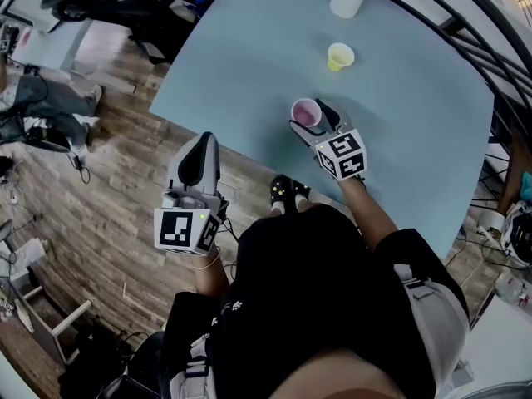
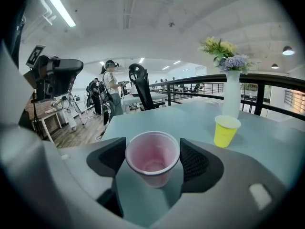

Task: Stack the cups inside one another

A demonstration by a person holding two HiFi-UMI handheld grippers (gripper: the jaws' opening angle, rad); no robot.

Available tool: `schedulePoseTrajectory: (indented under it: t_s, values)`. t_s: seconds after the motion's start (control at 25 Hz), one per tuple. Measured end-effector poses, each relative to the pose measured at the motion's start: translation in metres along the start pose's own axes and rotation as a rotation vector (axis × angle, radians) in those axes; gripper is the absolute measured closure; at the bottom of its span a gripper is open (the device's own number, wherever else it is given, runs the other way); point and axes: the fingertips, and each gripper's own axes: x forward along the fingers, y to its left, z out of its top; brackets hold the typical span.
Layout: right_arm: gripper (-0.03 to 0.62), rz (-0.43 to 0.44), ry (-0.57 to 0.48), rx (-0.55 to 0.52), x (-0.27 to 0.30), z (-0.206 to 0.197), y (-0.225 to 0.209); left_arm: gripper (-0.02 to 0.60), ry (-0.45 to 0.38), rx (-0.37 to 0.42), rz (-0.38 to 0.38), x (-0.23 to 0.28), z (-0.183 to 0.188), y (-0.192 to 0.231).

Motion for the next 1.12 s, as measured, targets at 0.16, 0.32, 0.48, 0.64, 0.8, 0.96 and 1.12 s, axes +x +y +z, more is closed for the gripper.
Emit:
schedulePoseTrajectory:
  t_s: [0.16, 0.32, 0.48, 0.64, 0.8, 0.96, 1.12]
  values:
    - [0.233, 0.007, 0.001, -0.007, 0.001, -0.001, -0.003, 0.598, 0.008, 0.003, 0.013, 0.002, -0.001, -0.001]
    - [0.233, 0.016, 0.0, -0.017, -0.001, -0.002, -0.002, 0.598, 0.004, 0.0, 0.017, 0.0, 0.0, -0.006]
    - [0.23, 0.024, -0.024, -0.013, -0.002, 0.001, -0.002, 0.598, 0.023, 0.005, 0.017, -0.001, -0.005, -0.008]
    - [0.224, 0.026, -0.06, -0.003, -0.007, 0.011, -0.002, 0.598, 0.016, 0.01, 0.016, 0.0, -0.001, -0.008]
    - [0.224, 0.034, -0.126, 0.025, -0.015, 0.031, 0.0, 0.598, 0.007, 0.022, 0.004, 0.004, 0.005, -0.009]
    - [0.262, 0.044, -0.216, 0.051, -0.036, 0.057, 0.0, 0.598, -0.007, 0.03, -0.027, 0.015, 0.012, -0.016]
    - [0.31, 0.025, -0.292, 0.069, -0.059, 0.078, -0.005, 0.598, -0.009, 0.043, -0.078, 0.029, 0.015, -0.028]
